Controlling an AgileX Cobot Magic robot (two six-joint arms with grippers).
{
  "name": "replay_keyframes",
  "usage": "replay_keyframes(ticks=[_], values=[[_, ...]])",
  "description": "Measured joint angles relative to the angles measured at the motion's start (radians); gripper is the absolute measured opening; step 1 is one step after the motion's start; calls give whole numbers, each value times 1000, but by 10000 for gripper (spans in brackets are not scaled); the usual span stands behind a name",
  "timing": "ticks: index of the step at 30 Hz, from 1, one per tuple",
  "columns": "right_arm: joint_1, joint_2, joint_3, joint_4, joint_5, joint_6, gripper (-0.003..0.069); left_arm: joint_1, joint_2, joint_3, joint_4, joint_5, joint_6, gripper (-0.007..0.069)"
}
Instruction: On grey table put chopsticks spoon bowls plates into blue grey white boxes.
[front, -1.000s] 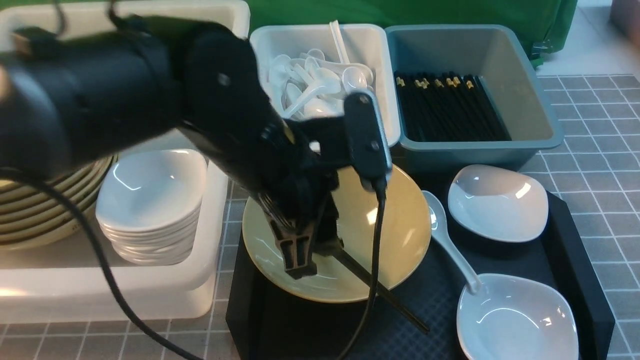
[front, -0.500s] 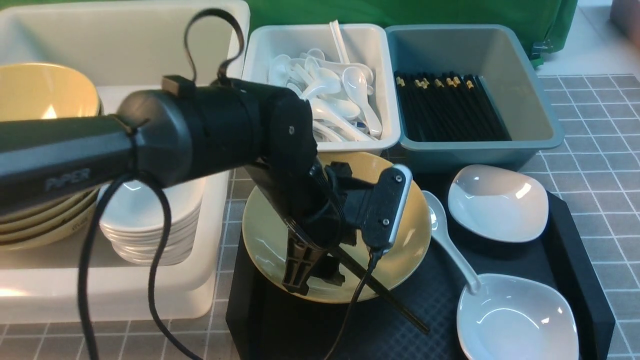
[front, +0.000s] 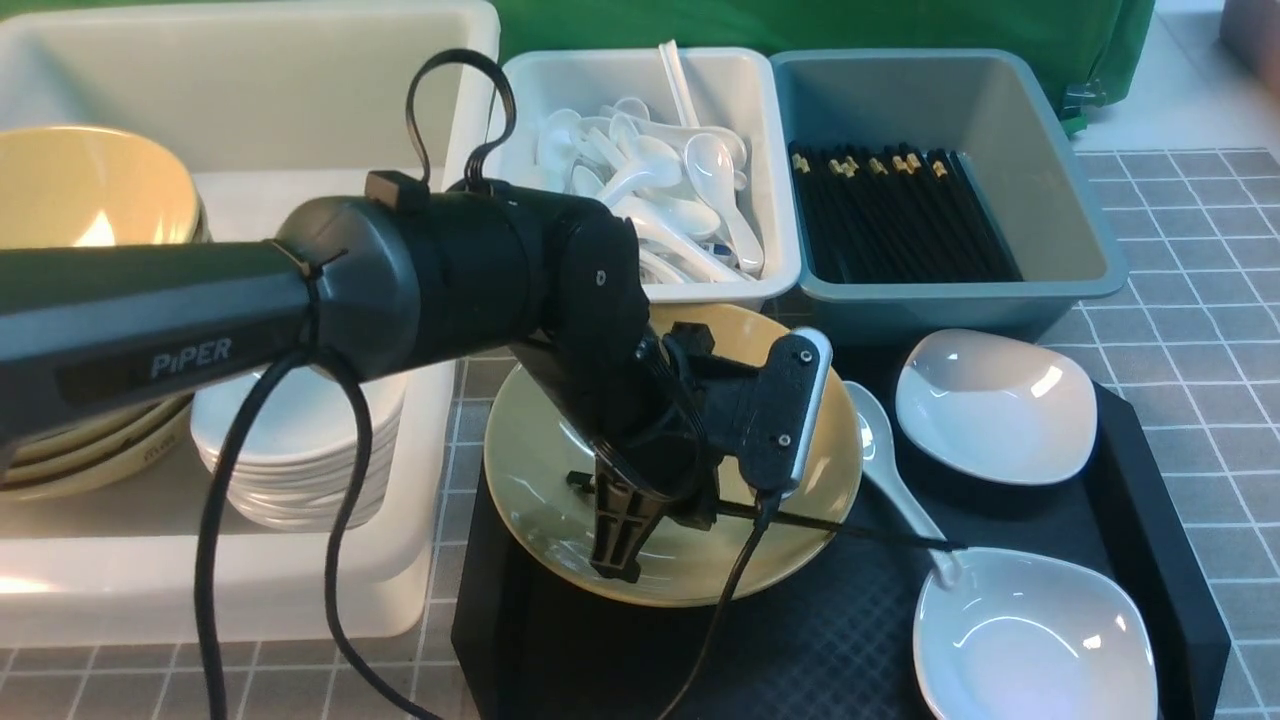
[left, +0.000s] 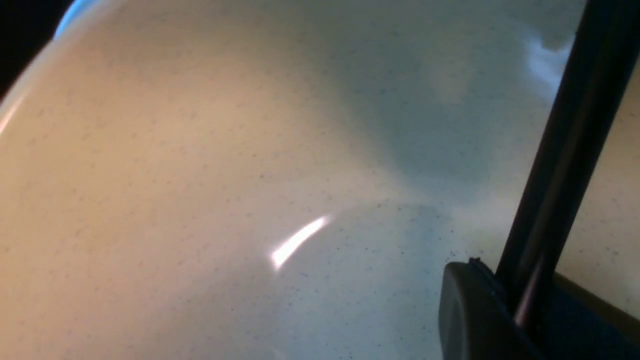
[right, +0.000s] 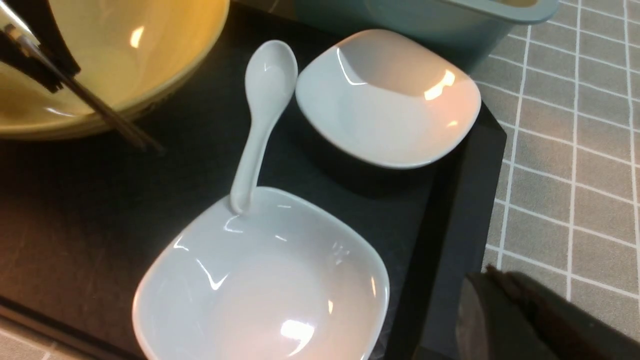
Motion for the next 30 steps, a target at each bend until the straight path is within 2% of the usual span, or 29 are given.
replay_keyframes(ticks=[7,12,22,25,28,29,30], values=[[0,0,0,0,-7,0,36,36,5,-18,-68,-32,-195,20],[0,0,0,0,-9,0,36,80,6,-96,-147,24,-290,20],[0,0,0,0,-10,0,36,121,7,-286,-371,85,-321,20],[0,0,0,0,-12,0,36,121,13,-348,-459,16,-318,20],[0,0,0,0,-16,0,36,121,42,-417,-618,-129,-263,17],[0,0,0,0,-17,0,36,121,48,-426,-632,-140,-256,17],[0,0,0,0,-17,0,36,121,75,-454,-736,-197,-211,17]])
